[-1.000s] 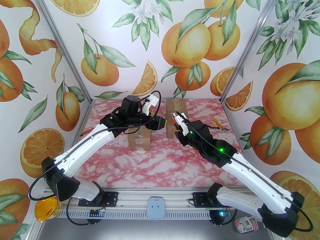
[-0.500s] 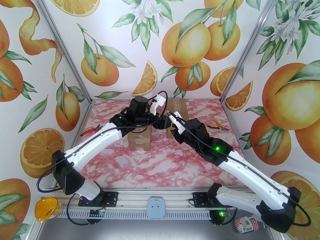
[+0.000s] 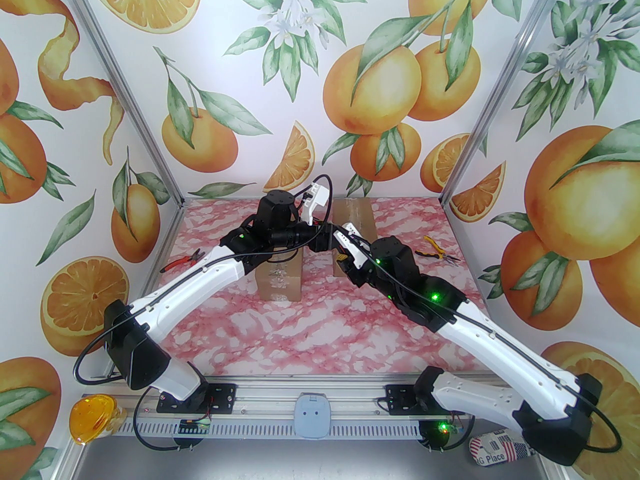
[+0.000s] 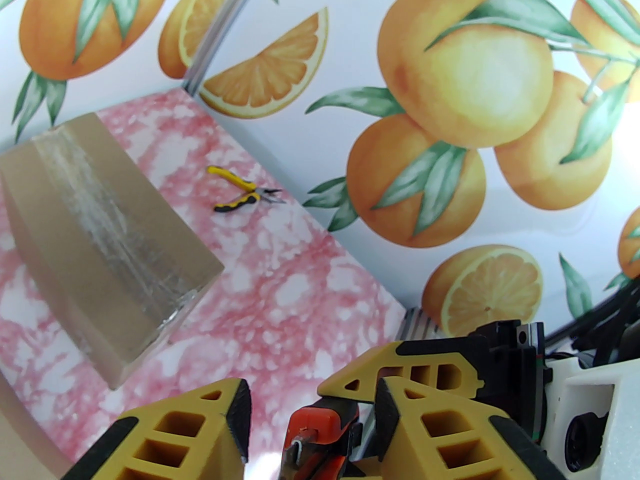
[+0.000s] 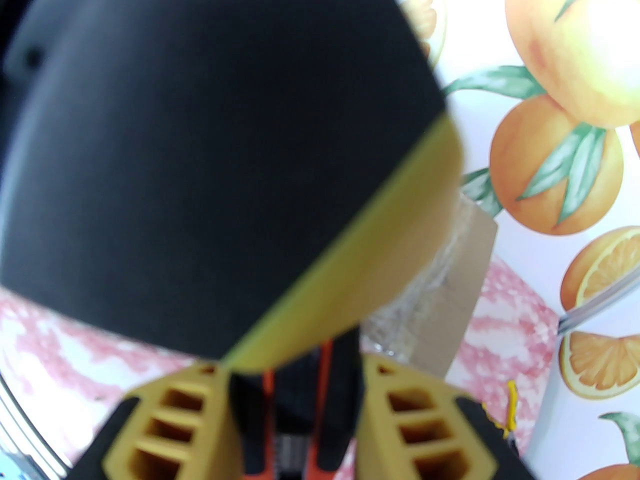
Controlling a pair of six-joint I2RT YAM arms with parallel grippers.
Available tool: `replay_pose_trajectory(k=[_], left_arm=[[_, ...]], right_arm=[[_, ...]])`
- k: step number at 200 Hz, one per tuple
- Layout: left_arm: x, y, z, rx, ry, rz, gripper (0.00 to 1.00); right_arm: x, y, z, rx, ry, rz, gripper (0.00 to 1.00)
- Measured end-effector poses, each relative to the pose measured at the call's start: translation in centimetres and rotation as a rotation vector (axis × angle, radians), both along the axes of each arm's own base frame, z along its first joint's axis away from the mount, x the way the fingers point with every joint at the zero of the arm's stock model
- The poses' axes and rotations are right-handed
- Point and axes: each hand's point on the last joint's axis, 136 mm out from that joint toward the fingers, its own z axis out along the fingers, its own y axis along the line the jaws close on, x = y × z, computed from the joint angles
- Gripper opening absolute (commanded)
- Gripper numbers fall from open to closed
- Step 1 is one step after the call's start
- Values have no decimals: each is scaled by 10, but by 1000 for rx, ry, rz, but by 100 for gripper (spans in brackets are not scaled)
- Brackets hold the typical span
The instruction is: Unpack the express box
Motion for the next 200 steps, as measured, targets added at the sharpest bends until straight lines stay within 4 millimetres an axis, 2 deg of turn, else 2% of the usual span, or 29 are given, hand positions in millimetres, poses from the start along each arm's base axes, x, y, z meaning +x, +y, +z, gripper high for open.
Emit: replay_pose_trajectory(k=[48, 69, 110, 139, 174, 193, 200], left_arm=[[-3, 0, -13, 13, 21, -11, 48], [-3, 1, -17, 18, 26, -11, 44], [-6, -1, -14, 4, 25, -26, 29], [-8, -2, -13, -2, 29, -39, 22], [-8, -3, -8, -19, 24, -40, 16], [-8, -4, -8, -20, 29, -38, 15], [-8, -4, -7, -21, 28, -36, 14]], right_arm=[[3, 2, 1, -3, -8, 3, 26], [4, 3, 2, 2, -12, 3, 26], [4, 4, 3, 5, -14, 4, 27], [6, 4, 1, 5, -8, 7, 30], [8, 3, 5, 14, -11, 7, 53], [11, 0, 9, 38, -11, -1, 70], [13, -2, 10, 49, -9, -6, 73]])
